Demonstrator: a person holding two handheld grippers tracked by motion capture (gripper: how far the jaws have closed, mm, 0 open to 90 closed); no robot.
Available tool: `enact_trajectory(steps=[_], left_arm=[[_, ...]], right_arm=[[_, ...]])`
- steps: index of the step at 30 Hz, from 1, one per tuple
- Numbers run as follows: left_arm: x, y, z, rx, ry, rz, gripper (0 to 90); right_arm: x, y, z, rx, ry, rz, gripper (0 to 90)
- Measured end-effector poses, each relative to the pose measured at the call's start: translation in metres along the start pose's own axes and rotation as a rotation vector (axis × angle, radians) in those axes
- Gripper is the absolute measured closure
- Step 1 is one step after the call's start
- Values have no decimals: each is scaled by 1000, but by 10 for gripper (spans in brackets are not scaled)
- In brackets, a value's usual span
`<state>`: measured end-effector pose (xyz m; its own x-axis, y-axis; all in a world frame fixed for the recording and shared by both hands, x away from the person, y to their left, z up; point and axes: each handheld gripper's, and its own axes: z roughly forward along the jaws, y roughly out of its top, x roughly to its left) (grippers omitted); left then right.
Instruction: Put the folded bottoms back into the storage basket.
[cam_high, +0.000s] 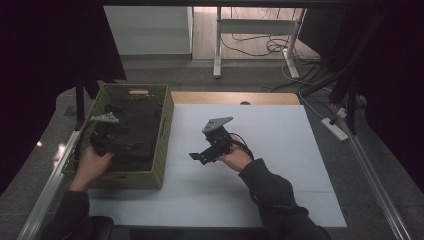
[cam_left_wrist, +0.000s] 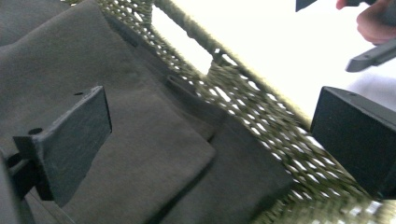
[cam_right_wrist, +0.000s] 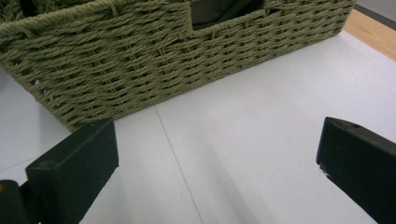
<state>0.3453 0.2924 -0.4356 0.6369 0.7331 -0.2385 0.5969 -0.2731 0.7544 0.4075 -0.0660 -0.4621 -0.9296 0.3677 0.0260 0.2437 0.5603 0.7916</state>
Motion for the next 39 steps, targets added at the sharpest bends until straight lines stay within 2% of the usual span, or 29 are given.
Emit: enact_trajectory(steps=[2, 8, 17, 27, 32, 39], left_arm=[[-4, -3, -4, -20, -8, -4, 0], [-20, -15, -8, -38, 9, -4, 0], [-47, -33, -10, -42, -1, 3, 0], [-75, -50, -21, -44, -9, 25, 0], [-88, -61, -30, -36, 10, 50, 0], [-97, -81, -38, -34, 40, 54, 0]], right_arm=[[-1, -1, -2, -7, -1, 6, 0], [-1, -4, -6, -8, -13, -1, 0], [-4, -16, -10, 10, -32, 30, 0], [0, -24, -11, 41, -7, 31, 0], [2, -28, -15, 33, -7, 43, 0], [2, -34, -22, 30, -8, 45, 0]])
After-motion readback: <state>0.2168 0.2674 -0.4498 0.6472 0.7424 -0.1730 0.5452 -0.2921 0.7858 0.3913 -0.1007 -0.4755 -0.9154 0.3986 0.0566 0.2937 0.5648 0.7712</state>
